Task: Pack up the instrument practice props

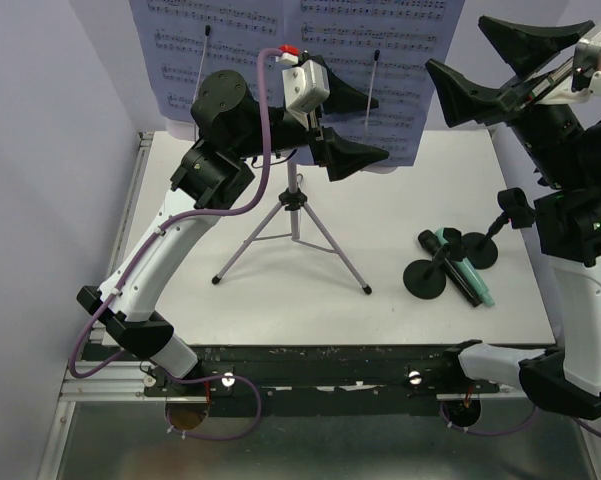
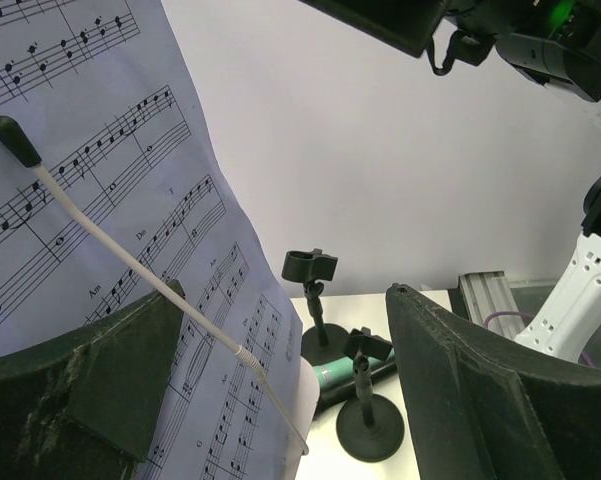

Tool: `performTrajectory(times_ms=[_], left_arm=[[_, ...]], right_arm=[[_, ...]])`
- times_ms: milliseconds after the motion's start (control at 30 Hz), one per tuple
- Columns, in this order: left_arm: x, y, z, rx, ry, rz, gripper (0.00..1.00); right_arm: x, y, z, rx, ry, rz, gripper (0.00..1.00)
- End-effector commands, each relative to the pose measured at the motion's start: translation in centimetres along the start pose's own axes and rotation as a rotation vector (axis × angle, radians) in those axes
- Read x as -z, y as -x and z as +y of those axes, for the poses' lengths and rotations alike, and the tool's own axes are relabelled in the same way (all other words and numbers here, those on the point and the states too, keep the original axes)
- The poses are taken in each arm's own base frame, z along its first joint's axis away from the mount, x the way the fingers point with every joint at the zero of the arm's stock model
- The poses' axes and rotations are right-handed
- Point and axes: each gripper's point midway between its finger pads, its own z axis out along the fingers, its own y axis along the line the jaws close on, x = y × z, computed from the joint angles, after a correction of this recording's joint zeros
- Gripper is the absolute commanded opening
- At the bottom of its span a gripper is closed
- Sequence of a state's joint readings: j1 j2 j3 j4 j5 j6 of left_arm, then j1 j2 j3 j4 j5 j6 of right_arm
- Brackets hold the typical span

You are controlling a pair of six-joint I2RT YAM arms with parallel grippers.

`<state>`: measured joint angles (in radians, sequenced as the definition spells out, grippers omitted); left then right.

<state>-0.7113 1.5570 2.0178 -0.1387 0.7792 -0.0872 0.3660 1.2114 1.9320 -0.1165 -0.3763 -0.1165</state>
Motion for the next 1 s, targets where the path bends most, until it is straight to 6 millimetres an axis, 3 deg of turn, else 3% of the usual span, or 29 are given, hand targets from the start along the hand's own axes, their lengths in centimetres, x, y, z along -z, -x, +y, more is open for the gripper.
performTrajectory(times_ms=[0, 100, 233, 667, 967], left_arm=[[-0.1, 1.4, -0.8, -0.023, -0.028, -0.029, 0.91], [-0.1, 1.4, -0.8, -0.023, -0.027, -0.028, 0.91], [0.0, 1.3, -0.8, -0.027, -0.024, -0.027, 0.91], [-0.1, 1.0, -0.7, -0.024, -0.029, -0.020, 0.91], [-0.3, 1.1, -0.5, -0.029, -0.025, -0.022, 0.91]], right_arm=[[-1.5, -0.2, 0.3, -0.006, 0.051, -0.008, 0.89], [-2.5, -1.0, 1.0, -0.048, 0.101, 0.006, 0.89], [-2.8, -0.6, 1.9, -0.089, 0.151, -0.020, 0.85], [-1.5, 1.4, 3.9, -0.112, 0.248, -0.074, 0.83], [-1.0, 0.7, 5.0, -0.127, 0.301, -0.055, 0.76]])
